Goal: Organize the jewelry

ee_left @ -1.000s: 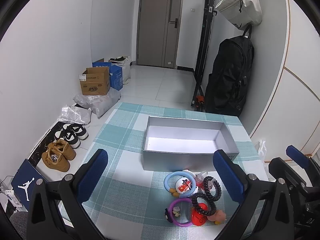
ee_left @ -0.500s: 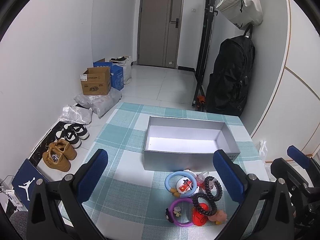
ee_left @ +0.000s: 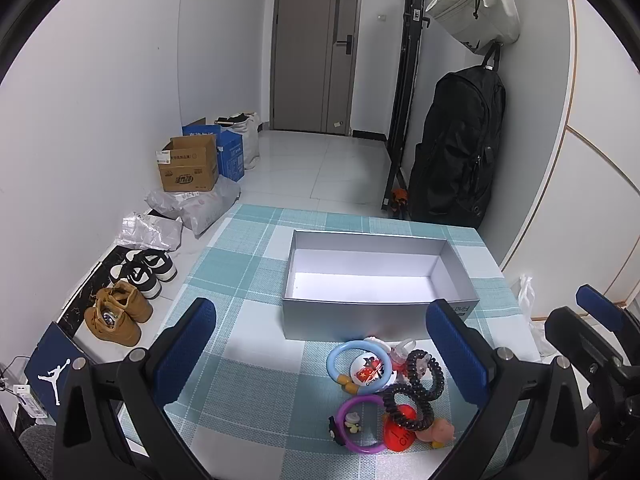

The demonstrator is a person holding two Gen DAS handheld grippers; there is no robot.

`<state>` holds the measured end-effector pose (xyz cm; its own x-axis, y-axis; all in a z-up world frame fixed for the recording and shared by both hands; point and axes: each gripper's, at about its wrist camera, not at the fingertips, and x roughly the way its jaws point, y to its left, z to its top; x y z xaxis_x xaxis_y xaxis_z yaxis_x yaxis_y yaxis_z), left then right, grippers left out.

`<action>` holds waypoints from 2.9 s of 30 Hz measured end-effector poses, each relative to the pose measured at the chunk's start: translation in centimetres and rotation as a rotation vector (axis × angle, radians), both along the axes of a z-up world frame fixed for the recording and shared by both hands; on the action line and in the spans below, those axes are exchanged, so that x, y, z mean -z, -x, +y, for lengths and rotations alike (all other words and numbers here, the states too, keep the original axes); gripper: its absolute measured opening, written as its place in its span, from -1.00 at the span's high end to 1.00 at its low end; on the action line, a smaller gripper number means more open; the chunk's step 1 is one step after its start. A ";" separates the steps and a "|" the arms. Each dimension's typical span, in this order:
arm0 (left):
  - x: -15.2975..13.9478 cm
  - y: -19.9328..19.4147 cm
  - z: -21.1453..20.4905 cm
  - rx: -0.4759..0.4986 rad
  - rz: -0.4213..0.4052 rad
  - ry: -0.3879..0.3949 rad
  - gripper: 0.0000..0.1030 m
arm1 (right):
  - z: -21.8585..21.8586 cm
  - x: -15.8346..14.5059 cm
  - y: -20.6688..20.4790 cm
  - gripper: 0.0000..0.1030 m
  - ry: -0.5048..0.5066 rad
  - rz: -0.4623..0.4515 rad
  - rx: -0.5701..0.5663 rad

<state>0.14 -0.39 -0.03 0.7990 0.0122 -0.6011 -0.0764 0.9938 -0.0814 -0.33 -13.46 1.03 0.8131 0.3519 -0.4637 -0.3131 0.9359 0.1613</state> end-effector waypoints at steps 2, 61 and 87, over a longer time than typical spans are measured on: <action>0.0 0.0 0.0 0.000 0.000 0.001 -0.98 | 0.0 0.0 0.0 -1.00 -0.004 0.001 0.001; 3.1 -2.1 5.0 -0.009 0.253 0.132 -0.98 | 4.4 9.3 -1.6 -0.02 0.127 0.431 -0.379; 6.8 -1.6 2.7 0.164 0.493 0.173 -0.67 | 1.3 7.7 -2.4 0.50 0.056 0.427 -0.309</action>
<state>1.76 2.31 -6.80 0.4055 -0.2217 -0.8868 0.0085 0.9710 -0.2389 2.08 -12.16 -6.72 0.4101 0.5102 -0.7560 -0.4932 0.8213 0.2867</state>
